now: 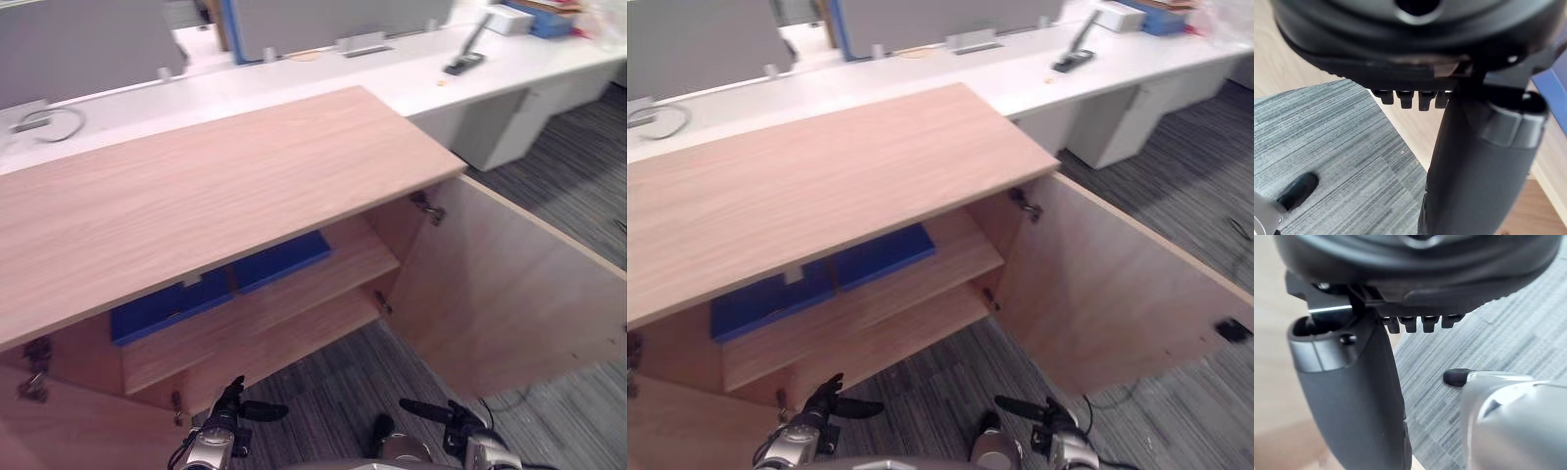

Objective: Walk over to the cabinet, pick up the folder, carry it to the office cabinet, place the folder inside the office cabinet, then close the office cabinet door

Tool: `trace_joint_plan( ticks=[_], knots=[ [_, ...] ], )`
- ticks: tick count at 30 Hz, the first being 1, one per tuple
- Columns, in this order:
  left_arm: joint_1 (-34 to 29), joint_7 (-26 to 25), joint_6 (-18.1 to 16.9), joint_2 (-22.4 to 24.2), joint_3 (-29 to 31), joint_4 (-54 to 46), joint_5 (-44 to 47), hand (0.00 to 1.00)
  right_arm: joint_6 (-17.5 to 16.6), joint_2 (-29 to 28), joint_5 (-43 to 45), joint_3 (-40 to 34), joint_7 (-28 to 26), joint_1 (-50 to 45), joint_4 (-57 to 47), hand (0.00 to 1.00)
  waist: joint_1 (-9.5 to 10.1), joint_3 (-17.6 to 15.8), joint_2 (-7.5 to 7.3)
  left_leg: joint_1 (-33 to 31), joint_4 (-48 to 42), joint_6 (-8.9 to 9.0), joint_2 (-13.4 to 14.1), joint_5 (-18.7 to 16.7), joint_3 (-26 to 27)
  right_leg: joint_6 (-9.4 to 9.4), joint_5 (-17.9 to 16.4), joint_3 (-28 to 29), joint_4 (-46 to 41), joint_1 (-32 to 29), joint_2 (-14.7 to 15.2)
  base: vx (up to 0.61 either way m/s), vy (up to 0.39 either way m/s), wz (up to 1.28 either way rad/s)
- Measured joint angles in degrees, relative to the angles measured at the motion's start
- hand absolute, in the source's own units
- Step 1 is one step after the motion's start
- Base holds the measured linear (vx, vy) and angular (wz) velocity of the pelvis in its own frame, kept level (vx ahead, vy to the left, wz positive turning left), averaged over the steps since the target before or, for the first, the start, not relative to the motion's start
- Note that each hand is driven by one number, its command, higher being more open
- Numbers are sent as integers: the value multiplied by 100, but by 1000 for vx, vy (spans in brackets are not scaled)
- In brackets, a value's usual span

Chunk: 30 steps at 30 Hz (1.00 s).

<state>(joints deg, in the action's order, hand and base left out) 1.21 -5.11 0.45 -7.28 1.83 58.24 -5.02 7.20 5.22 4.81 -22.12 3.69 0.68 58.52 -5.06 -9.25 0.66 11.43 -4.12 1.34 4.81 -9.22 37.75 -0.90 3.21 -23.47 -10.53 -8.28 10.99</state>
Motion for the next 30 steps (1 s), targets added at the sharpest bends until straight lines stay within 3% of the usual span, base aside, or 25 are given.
trace_joint_plan(
  ticks=[4, 10, 16, 21, 30],
  knots=[
    [-398, -77, 18, 314, 363, 289, 14, 100, -55, -215, 225, -441, 266, -603, -508, 100, -43, 166, 111, 210, -40, 229, 326, 32, 522, 142, 414, 426, 1074, 345, -753, -28, -136, -78],
    [-496, -68, 5, 442, 443, 272, 41, 100, -185, -289, 224, -901, 563, -883, -1419, 100, -118, 271, -52, 253, -5, 523, 495, 37, 563, 204, 583, 728, 1562, 487, -1182, -27, -106, -36],
    [-503, -48, 8, 443, 439, 272, -5, 100, -254, -297, 186, -1229, 756, -886, -2245, 100, -153, 375, -38, 254, -10, 568, 534, 8, 526, 294, 645, 885, 1561, 439, -1326, 4, -37, -21],
    [-521, -12, 9, 427, 567, 272, -32, 100, -256, -186, 174, -1770, 892, -694, -2629, 100, -155, 448, 77, 280, -25, 536, 527, 46, 443, 375, 685, 929, 1543, 460, -1343, 42, 14, -2],
    [-666, 39, 11, 239, 638, 281, -127, 100, -370, 735, 176, -1942, 1009, -88, -2815, 100, -158, 429, 107, 340, -12, 471, 437, -36, 279, 340, 709, 897, 1565, 537, -1222, -22, 26, 4]
  ],
)
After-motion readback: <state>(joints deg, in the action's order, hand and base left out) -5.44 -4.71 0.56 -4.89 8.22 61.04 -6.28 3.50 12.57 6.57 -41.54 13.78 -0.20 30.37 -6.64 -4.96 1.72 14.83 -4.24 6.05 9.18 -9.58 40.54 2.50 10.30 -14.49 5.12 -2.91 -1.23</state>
